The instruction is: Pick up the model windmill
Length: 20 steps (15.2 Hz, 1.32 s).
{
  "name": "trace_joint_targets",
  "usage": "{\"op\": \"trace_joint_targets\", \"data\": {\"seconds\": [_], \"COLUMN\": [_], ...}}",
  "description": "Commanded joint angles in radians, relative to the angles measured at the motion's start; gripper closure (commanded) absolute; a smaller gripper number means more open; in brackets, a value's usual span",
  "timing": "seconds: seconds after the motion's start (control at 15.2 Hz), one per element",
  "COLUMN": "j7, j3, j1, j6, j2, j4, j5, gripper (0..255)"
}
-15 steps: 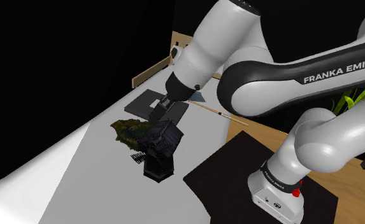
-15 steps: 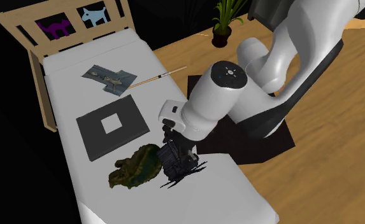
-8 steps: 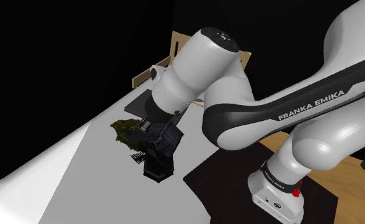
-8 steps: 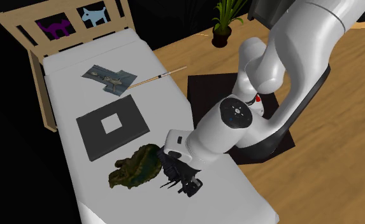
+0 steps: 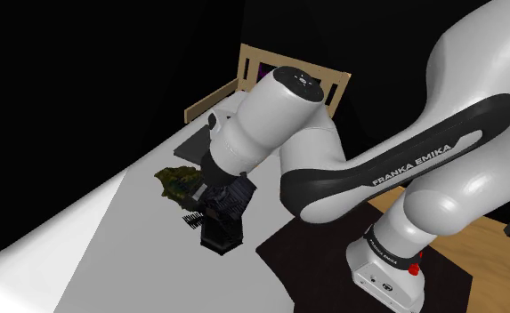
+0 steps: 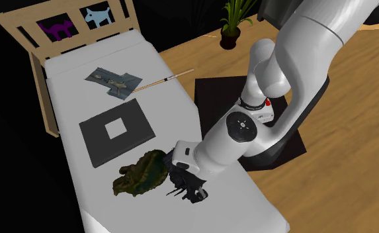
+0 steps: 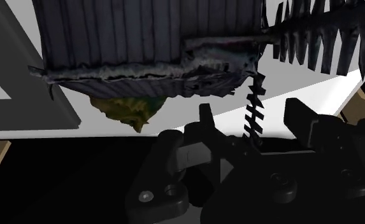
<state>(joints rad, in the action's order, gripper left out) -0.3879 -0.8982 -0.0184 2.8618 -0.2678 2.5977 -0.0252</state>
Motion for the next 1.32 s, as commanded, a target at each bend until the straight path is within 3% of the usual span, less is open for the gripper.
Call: {"op": "trace_joint_targets", "data": {"seconds": [0.0,0.53,0.86,1.25], "j7": [-0.005,-0.001,0.062,0.111], "j3": [-0.006,-0.001,0.077,0.140], "j1": [-0.006,-0.001,0.077,0.131], "j6": [0.003,0.004,-0.075,-0.169], "j2": [0.004,0.001,-0.054,-0.111], "j4": [-0.001,0.003,-0.022,-0.060], "j5": [0.006,0.001,-0.070,-0.120], "gripper": [255,255,255,255]}}
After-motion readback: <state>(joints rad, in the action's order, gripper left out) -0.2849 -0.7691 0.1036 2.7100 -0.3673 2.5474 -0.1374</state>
